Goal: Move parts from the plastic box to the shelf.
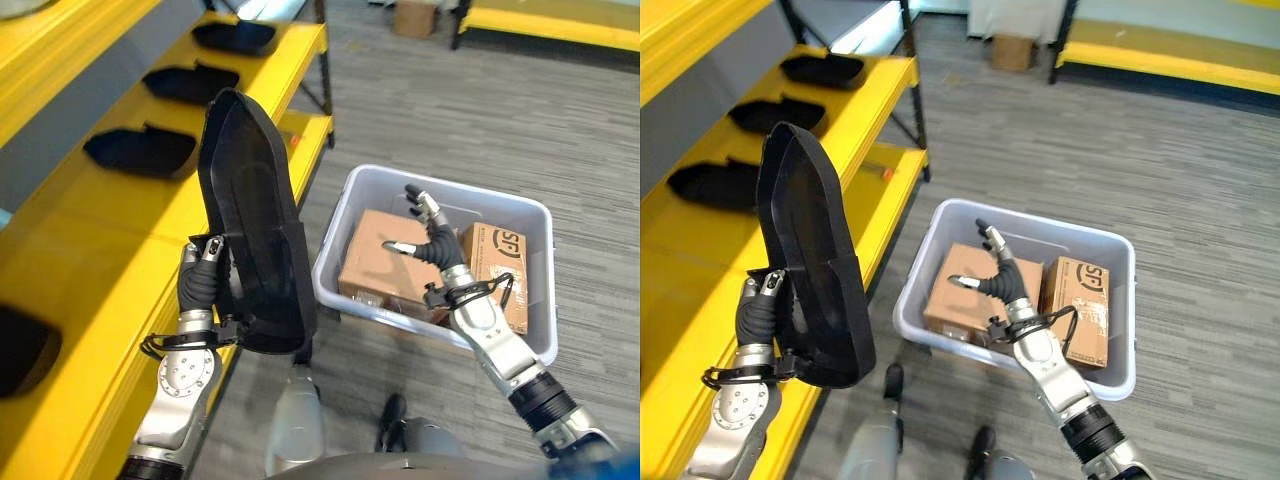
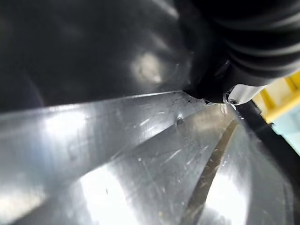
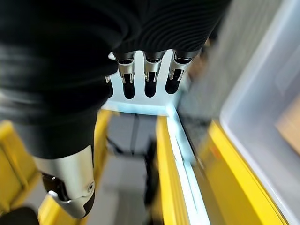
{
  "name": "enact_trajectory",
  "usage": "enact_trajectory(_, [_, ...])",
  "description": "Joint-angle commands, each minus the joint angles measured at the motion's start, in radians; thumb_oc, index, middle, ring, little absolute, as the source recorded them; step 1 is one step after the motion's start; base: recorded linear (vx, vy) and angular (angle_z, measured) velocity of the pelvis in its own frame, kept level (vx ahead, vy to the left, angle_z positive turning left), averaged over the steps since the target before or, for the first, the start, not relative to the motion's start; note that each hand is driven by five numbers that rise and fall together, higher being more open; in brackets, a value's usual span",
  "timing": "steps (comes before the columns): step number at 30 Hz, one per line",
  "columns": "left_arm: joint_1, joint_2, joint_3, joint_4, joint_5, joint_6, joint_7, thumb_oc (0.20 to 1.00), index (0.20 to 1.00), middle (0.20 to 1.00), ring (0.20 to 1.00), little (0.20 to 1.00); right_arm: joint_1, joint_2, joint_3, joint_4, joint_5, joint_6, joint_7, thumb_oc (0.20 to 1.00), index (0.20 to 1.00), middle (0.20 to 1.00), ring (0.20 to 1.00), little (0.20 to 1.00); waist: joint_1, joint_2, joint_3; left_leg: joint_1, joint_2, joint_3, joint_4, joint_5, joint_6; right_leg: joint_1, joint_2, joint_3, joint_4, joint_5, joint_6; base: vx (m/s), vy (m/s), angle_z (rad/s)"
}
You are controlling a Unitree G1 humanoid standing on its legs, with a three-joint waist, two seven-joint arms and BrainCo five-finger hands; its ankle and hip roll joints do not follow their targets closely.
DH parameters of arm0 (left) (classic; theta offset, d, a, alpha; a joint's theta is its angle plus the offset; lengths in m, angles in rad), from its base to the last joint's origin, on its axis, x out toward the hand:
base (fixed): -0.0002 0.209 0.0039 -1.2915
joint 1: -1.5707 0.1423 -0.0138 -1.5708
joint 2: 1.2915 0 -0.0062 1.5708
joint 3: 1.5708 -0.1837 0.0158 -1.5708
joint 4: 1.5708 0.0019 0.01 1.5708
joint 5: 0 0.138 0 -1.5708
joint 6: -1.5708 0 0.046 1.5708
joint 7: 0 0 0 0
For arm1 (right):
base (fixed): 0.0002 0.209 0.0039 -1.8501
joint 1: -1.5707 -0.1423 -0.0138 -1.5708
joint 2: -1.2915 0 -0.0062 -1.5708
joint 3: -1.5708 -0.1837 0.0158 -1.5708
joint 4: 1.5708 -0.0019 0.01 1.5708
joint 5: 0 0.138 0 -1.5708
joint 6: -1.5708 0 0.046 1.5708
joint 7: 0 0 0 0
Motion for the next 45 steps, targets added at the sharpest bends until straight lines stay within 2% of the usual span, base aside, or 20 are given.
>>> enact_trajectory(1, [-0.124, -0.021, 0.018, -0.077, 0.017, -0.092, -0.007, 0.200, 0.200, 0.200, 0.200, 0.200, 0.008, -0.006, -0.012, -0.031, -0.009, -0.062, 0.000, 1.000, 1.000, 1.000, 1.000, 1.000, -0.083, 0.024, -0.071, 0.241, 0.064, -0.016, 0.089, 0.116, -0.022, -0.083, -0.077, 0.010, 0.148, -0.038, 0.097, -0.19, -0.029, 1.07])
enact_trajectory(6, [-0.119, -0.033, -0.001, -0.091, 0.000, -0.082, -0.029, 0.200, 0.200, 0.200, 0.200, 0.200, 0.059, 0.000, -0.039, -0.041, 0.031, -0.051, 0.015, 1.000, 1.000, 1.000, 1.000, 1.000, -0.127, 0.069, -0.112, 0.409, 0.057, -0.014, -0.154, 0.070, -0.019, -0.126, -0.105, -0.078, 0.206, -0.024, 0.128, -0.07, 0.128, 1.06])
enact_trajectory(7, [-0.123, -0.037, -0.012, -0.095, -0.004, -0.080, -0.036, 0.200, 0.200, 0.200, 0.200, 0.200, 0.072, 0.001, -0.057, -0.052, 0.039, -0.054, 0.005, 1.000, 1.000, 1.000, 1.000, 1.000, -0.135, 0.076, -0.111, 0.407, 0.072, 0.024, -0.202, 0.055, -0.014, -0.131, -0.128, -0.096, 0.225, -0.016, 0.136, -0.08, 0.241, 1.12])
enact_trajectory(8, [-0.137, -0.043, -0.036, -0.094, -0.010, -0.076, -0.050, 0.200, 0.200, 0.200, 0.200, 0.200, 0.092, -0.006, -0.087, -0.058, 0.034, -0.056, -0.011, 1.000, 1.000, 1.000, 1.000, 1.000, -0.157, 0.089, -0.120, 0.418, 0.096, 0.135, -0.274, 0.019, -0.030, -0.132, -0.175, -0.129, 0.252, -0.018, 0.162, -0.08, 0.245, 1.44])
enact_trajectory(11, [-0.153, -0.029, -0.048, -0.093, -0.005, -0.078, -0.057, 0.200, 0.200, 0.200, 0.200, 0.200, 0.102, 0.004, -0.106, -0.043, 0.034, -0.053, -0.026, 1.000, 1.000, 1.000, 1.000, 1.000, -0.154, 0.101, -0.113, 0.425, 0.076, 0.153, -0.327, -0.019, -0.032, -0.129, -0.214, -0.157, 0.261, 0.006, 0.184, -0.05, 0.236, 1.69])
enact_trajectory(18, [-0.098, 0.006, 0.000, -0.112, 0.034, -0.072, -0.056, 0.200, 0.200, 0.200, 0.200, 0.200, 0.171, 0.014, -0.125, -0.040, 0.026, -0.033, 0.015, 1.000, 1.000, 1.000, 1.000, 1.000, -0.109, 0.038, -0.096, 0.393, -0.020, 0.114, -0.370, -0.129, 0.015, -0.051, -0.308, -0.201, 0.165, 0.150, 0.273, 0.02, 0.173, 0.30])
enact_trajectory(22, [-0.086, 0.011, 0.006, -0.115, 0.038, -0.071, -0.062, 0.200, 0.200, 0.200, 0.200, 0.200, 0.171, 0.016, -0.114, -0.035, 0.022, -0.027, 0.034, 1.000, 1.000, 1.000, 1.000, 1.000, -0.095, 0.011, -0.085, 0.357, -0.049, 0.082, -0.333, -0.159, 0.029, -0.018, -0.338, -0.213, 0.133, 0.197, 0.300, -0.01, 0.113, 0.30])
enact_trajectory(25, [-0.072, 0.025, 0.007, -0.120, 0.026, -0.068, -0.081, 0.200, 0.200, 0.200, 0.200, 0.200, 0.173, 0.035, -0.099, -0.017, 0.026, -0.009, 0.047, 1.000, 1.000, 1.000, 1.000, 1.000, -0.066, -0.023, -0.066, 0.273, -0.140, 0.011, -0.234, -0.215, 0.064, 0.023, -0.393, -0.184, 0.056, 0.313, 0.337, -0.04, 0.265, 0.82])
enact_trajectory(28, [-0.077, 0.035, 0.006, -0.113, 0.032, -0.061, -0.091, 0.200, 0.200, 0.200, 0.200, 0.200, 0.196, 0.056, -0.108, -0.016, 0.039, 0.001, 0.052, 1.000, 1.000, 1.000, 1.000, 1.000, -0.075, -0.030, -0.066, 0.266, -0.206, -0.019, -0.267, -0.182, 0.105, 0.013, -0.432, -0.141, 0.075, 0.349, 0.322, -0.06, 0.358, 0.68])
enact_trajectory(29, [-0.085, 0.038, 0.002, -0.105, 0.037, -0.060, -0.086, 0.200, 0.200, 0.200, 0.200, 0.200, 0.191, 0.063, -0.099, -0.017, 0.043, 0.001, 0.053, 1.000, 1.000, 1.000, 1.000, 1.000, -0.091, -0.025, -0.063, 0.273, -0.210, -0.032, -0.279, -0.173, 0.112, -0.008, -0.403, -0.047, 0.105, 0.325, 0.308, -0.07, 0.233, 0.51])
enact_trajectory(30, [-0.095, 0.042, -0.006, -0.090, 0.042, -0.062, -0.082, 0.200, 0.200, 0.200, 0.200, 0.200, 0.186, 0.064, -0.093, -0.023, 0.052, 0.001, 0.061, 1.000, 1.000, 1.000, 1.000, 1.000, -0.118, -0.020, -0.065, 0.274, -0.213, -0.057, -0.291, -0.158, 0.119, -0.040, -0.332, 0.105, 0.119, 0.285, 0.282, -0.01, 0.323, 0.39])
enact_trajectory(31, [-0.103, 0.045, -0.016, -0.070, 0.041, -0.057, -0.096, 0.200, 0.200, 0.200, 0.200, 0.200, 0.182, 0.051, -0.083, -0.032, 0.076, 0.007, 0.095, 1.000, 1.000, 1.000, 1.000, 1.000, -0.145, -0.009, -0.062, 0.287, -0.212, -0.088, -0.313, -0.134, 0.135, -0.078, -0.156, 0.290, 0.179, 0.170, 0.251, -0.01, 0.233, 0.43])
enact_trajectory(32, [-0.104, 0.045, -0.016, -0.070, 0.041, -0.057, -0.096, 0.200, 0.200, 0.200, 0.200, 0.200, 0.181, 0.050, -0.084, -0.033, 0.076, 0.008, 0.095, 1.000, 1.000, 1.000, 1.000, 1.000, -0.141, -0.010, -0.064, 0.285, -0.212, -0.084, -0.316, -0.130, 0.134, -0.086, -0.156, 0.295, 0.182, 0.171, 0.249, -0.04, 0.280, 0.31])
enact_trajectory(33, [-0.097, 0.048, -0.012, -0.074, 0.043, -0.042, -0.110, 0.200, 0.200, 0.200, 0.200, 0.200, 0.185, 0.045, -0.074, -0.035, 0.105, 0.008, 0.118, 1.000, 1.000, 1.000, 1.000, 1.000, -0.137, -0.004, -0.068, 0.279, -0.214, -0.092, -0.334, -0.103, 0.149, -0.075, -0.067, 0.280, 0.256, 0.086, 0.220, -0.04, 0.094, 0.40])
enact_trajectory(34, [-0.096, 0.048, -0.011, -0.075, 0.043, -0.041, -0.111, 0.200, 0.200, 0.200, 0.200, 0.200, 0.185, 0.044, -0.074, -0.035, 0.106, 0.008, 0.119, 1.000, 1.000, 1.000, 1.000, 1.000, -0.138, -0.005, -0.069, 0.280, -0.213, -0.093, -0.335, -0.103, 0.148, -0.077, -0.068, 0.278, 0.261, 0.081, 0.218, -0.04, 0.127, 0.31])
enact_trajectory(35, [-0.098, 0.042, -0.017, -0.071, 0.030, -0.040, -0.110, 0.200, 0.200, 0.200, 0.200, 0.200, 0.182, 0.044, -0.062, -0.026, 0.113, 0.002, 0.124, 1.000, 1.000, 1.000, 1.000, 1.000, -0.144, -0.008, -0.081, 0.282, -0.221, -0.114, -0.349, -0.085, 0.158, -0.072, 0.018, 0.312, 0.306, 0.028, 0.197, -0.01, 0.022, 0.34])
enact_trajectory(37, [-0.099, 0.042, -0.017, -0.071, 0.030, -0.040, -0.110, 0.200, 0.200, 0.200, 0.200, 0.200, 0.181, 0.044, -0.062, -0.025, 0.113, 0.001, 0.124, 1.000, 1.000, 1.000, 1.000, 1.000, -0.143, -0.007, -0.085, 0.276, -0.220, -0.113, -0.350, -0.081, 0.157, -0.078, 0.019, 0.312, 0.304, 0.033, 0.196, -0.03, -0.003, 0.11])
enact_trajectory(38, [-0.103, 0.035, -0.023, -0.066, 0.029, -0.036, -0.109, 0.200, 0.200, 0.200, 0.200, 0.200, 0.162, 0.051, -0.039, -0.013, 0.132, 0.000, 0.124, 1.000, 1.000, 1.000, 1.000, 1.000, -0.134, -0.026, -0.100, 0.267, -0.236, -0.117, -0.360, -0.066, 0.154, -0.047, 0.083, 0.344, 0.237, -0.014, 0.177, -0.08, -0.098, -0.01])
enact_trajectory(41, [-0.098, 0.029, -0.019, -0.065, 0.016, -0.043, -0.104, 0.200, 0.200, 0.200, 0.200, 0.200, 0.141, 0.050, -0.028, -0.014, 0.146, -0.005, 0.121, 1.000, 1.000, 1.000, 1.000, 1.000, -0.118, -0.032, -0.119, 0.238, -0.232, -0.107, -0.351, -0.056, 0.140, 0.006, 0.093, 0.398, 0.099, 0.002, 0.173, -0.09, -0.125, 0.08])
enact_trajectory(45, [-0.071, 0.029, -0.015, -0.071, 0.004, -0.044, -0.111, 0.200, 0.200, 0.200, 0.200, 0.200, 0.149, 0.037, -0.029, -0.032, 0.153, -0.012, 0.132, 1.000, 1.000, 1.000, 1.000, 1.000, -0.107, -0.030, -0.117, 0.222, -0.222, -0.104, -0.341, -0.044, 0.126, 0.031, 0.090, 0.368, 0.052, 0.004, 0.159, -0.10, -0.140, -0.04])
